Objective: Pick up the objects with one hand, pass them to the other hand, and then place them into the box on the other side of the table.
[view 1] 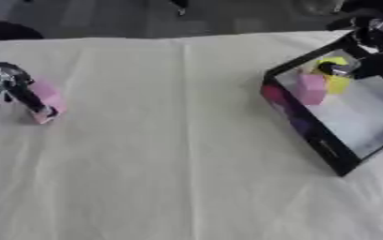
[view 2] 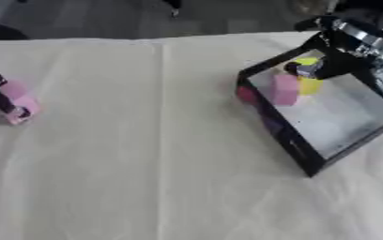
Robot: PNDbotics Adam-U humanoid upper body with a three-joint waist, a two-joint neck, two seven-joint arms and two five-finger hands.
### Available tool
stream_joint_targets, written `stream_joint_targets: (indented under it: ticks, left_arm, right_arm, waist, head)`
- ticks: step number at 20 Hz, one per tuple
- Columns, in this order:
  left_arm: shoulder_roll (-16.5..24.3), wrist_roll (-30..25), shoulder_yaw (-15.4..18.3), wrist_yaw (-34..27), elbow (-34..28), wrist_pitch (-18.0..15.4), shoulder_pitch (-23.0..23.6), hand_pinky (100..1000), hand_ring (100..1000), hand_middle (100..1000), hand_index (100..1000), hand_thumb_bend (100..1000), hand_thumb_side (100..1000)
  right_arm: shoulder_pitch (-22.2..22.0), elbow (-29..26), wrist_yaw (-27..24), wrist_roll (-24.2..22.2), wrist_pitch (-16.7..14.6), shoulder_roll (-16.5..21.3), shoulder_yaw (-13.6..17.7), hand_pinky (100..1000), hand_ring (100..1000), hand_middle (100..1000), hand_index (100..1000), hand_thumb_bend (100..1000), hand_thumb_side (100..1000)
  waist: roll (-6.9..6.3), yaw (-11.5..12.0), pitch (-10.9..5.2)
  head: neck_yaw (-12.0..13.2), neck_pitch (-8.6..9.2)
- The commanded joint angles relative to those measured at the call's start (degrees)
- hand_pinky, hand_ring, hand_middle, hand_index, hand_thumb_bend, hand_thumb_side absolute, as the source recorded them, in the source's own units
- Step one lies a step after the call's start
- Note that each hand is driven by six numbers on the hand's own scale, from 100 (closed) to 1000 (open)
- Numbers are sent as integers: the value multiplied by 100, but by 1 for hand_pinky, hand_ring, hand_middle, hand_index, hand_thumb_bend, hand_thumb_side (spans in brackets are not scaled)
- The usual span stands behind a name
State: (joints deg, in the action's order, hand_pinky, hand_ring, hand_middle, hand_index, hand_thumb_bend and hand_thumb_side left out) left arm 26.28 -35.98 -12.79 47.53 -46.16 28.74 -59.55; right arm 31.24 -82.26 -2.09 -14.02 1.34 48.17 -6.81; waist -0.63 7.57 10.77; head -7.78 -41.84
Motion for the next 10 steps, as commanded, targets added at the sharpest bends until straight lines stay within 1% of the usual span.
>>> stream_joint_targets:
  ticks: [1,6,7,8,10]
  left_arm:
    - [261,-209,-48,105,-331,20,-175,869,775,632,583,280,100]
    - [314,-317,-89,131,-654,49,-181,864,763,614,574,253,100]
    - [323,-306,-96,92,-767,54,-171,862,759,610,572,285,100]
    - [339,-283,-115,28,-906,55,-150,861,758,608,571,239,100]
    - [389,-215,-176,-170,-1254,65,-76,851,746,594,567,217,100]
  right_arm:
    - [67,-20,-40,-2,-14,183,78,865,724,863,850,462,150]
    - [63,-27,-104,1,-6,196,75,865,723,863,850,462,146]
    - [63,-39,-125,3,-4,198,75,865,722,864,851,481,178]
    - [64,-59,-151,3,-3,200,76,865,722,864,851,461,144]
    - [74,-136,-234,3,9,205,85,866,721,867,853,460,140]
  waist:
    - [-37,20,-166]
    - [-26,53,-250]
    - [-21,60,-265]
    - [-17,68,-277]
    - [-9,83,-294]
  head:
    - [-50,-37]
    - [-103,-60]
    - [-123,-64]
    - [-142,-67]
    - [-185,-73]
